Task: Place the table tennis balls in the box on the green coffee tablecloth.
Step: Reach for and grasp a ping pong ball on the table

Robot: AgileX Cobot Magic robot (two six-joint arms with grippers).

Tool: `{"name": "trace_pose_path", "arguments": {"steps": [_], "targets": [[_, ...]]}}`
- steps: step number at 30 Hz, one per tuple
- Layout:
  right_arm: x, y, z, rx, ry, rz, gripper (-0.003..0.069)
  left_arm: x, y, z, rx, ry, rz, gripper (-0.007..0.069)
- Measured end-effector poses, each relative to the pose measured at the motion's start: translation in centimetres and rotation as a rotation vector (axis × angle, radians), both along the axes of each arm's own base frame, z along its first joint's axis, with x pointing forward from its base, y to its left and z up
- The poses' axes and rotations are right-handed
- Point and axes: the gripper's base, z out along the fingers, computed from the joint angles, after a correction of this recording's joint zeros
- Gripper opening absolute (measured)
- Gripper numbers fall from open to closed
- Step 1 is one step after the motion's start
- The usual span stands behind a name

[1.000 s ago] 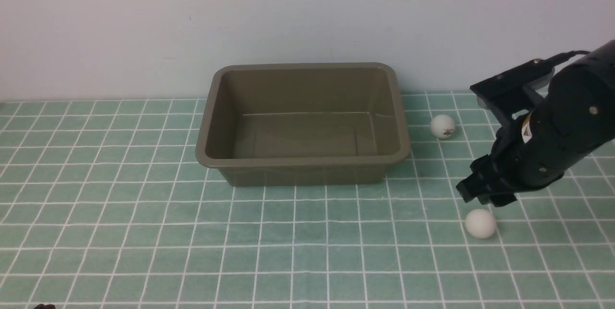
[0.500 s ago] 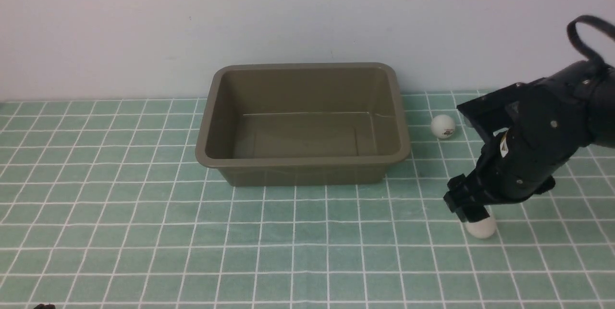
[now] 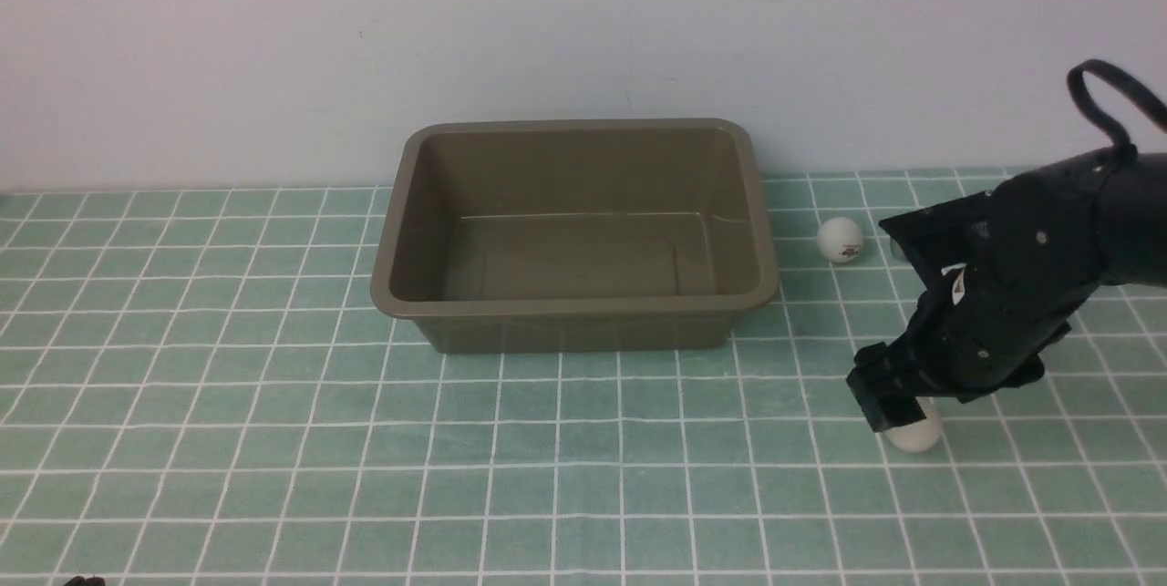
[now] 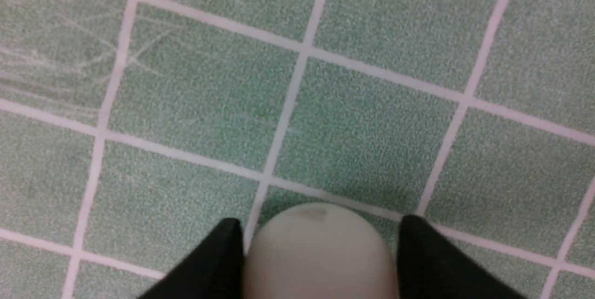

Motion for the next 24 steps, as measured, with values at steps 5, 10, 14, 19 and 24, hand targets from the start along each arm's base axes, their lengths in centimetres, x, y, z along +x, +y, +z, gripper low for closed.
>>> {"name": "trace_pose_path", "arguments": {"steps": [5,10,14,19,24], "targets": [[0.1,0.0,0.1,-0.001,0.002,0.000,0.0360,0.0,0.0,0.0,0.000,0.000,0.000,-0.0004],[0.7,0.2,1.1,-0.004,0.004,-0.003,0.0360,0.0,0.0,0.0,0.000,0.000,0.000,-0.0004],[1.5,0.4,2.6,-0.004,-0.005,-0.007,0.0360,0.0,0.0,0.0,0.000,0.000,0.000,-0.0004],[2.8,0.7,4.8,0.003,-0.035,-0.010,0.0360,0.0,0.0,0.0,0.000,0.000,0.000,-0.0004],[4.3,2.4,9.0,0.039,-0.141,0.021,0.0360,0.0,0.0,0.0,0.000,0.000,0.000,-0.0004]]}}
